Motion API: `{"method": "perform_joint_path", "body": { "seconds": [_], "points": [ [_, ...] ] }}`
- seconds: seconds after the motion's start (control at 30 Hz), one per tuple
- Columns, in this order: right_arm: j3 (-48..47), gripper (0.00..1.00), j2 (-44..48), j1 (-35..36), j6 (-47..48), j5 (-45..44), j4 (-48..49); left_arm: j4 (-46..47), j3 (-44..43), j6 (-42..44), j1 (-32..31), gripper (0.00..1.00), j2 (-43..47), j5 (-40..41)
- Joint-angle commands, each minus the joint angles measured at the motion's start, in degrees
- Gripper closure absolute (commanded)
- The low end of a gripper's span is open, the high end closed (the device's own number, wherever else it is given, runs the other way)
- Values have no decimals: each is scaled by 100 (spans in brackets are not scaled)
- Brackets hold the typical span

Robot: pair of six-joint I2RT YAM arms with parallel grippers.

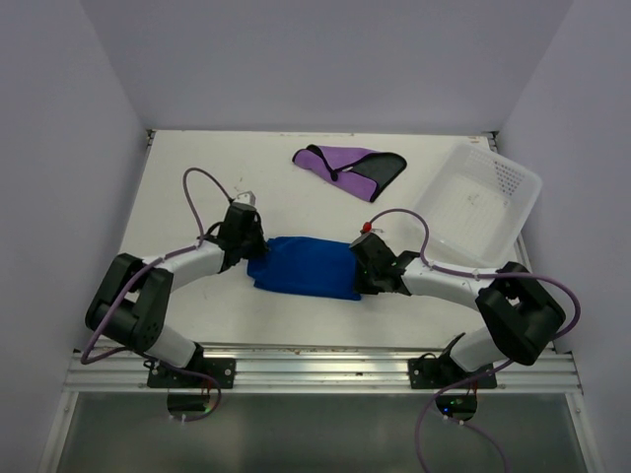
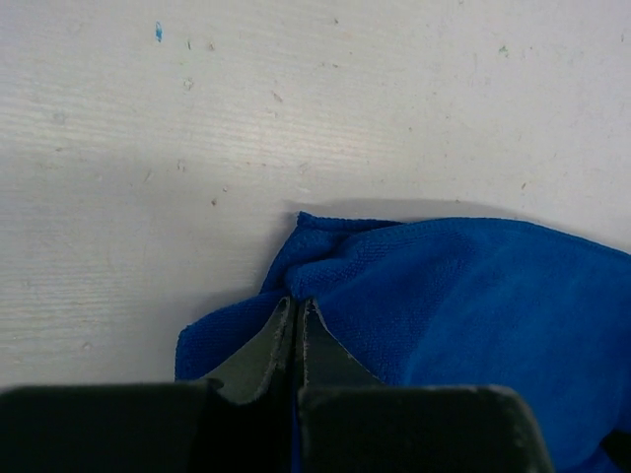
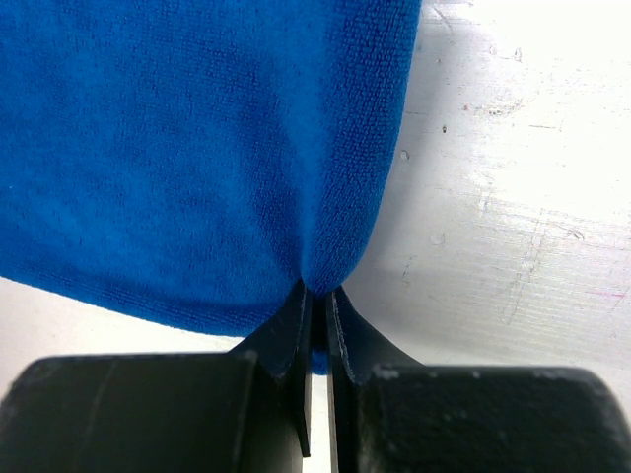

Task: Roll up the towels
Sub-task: Fold the towel

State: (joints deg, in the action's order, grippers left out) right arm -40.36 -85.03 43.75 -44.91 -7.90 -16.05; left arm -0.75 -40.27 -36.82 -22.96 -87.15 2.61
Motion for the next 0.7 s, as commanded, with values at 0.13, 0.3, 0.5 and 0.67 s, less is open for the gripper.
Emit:
{"method": "perform_joint_path", "body": {
  "seconds": [0.13, 0.3, 0.5, 0.67],
  "points": [
    [327, 100, -409, -24, 131, -71, -416, -285, -648, 684, -59, 100, 515, 652],
    [257, 100, -426, -15, 175, -36, -425, -390, -737, 825, -252, 100, 603, 890],
    [195, 100, -558, -15, 193, 61, -355, -741, -815, 904, -525, 100, 436, 1452],
    [195, 100, -532, -7, 131, 26, -337, -1101, -912, 861, -613, 80, 313, 1786]
  ]
}}
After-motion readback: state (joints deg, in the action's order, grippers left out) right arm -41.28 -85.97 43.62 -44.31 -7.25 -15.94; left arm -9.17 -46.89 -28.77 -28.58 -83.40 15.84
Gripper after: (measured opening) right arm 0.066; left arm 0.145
